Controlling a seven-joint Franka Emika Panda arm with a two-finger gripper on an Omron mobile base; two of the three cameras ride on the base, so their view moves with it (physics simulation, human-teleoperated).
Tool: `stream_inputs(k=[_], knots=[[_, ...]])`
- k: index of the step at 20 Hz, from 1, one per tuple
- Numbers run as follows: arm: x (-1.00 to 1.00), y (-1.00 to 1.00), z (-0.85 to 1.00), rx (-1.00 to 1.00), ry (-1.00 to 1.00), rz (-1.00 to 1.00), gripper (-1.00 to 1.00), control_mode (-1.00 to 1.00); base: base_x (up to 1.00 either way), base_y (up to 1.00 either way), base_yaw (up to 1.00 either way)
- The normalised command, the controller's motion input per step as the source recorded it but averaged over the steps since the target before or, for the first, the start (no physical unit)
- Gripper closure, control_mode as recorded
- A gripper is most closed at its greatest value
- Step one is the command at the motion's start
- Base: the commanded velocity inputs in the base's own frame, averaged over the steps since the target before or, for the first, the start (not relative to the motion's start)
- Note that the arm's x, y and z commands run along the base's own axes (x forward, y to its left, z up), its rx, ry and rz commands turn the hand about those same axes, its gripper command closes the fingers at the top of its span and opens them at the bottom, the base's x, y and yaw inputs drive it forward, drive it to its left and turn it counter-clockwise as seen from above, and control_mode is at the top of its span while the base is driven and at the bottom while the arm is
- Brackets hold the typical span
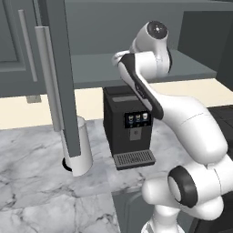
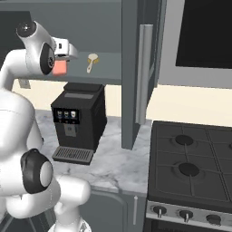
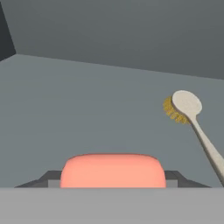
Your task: Pick up the bar soap and dish brush from the sink, and place them back in the cabinet, and close the cabinet doors.
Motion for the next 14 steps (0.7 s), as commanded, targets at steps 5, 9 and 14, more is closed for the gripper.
stream_inputs(k=[5, 9, 14], knots=[[0.41, 0.0, 0.0, 0.0, 0.0, 0.0, 1.0, -1.0, 0.0, 0.0, 0.0], [0.4, 0.0, 0.0, 0.0, 0.0, 0.0, 1.0, -1.0, 0.0, 0.0, 0.0], [0.39, 0.0, -0.03, 0.0, 0.0, 0.0, 1.0, -1.0, 0.0, 0.0, 0.0]])
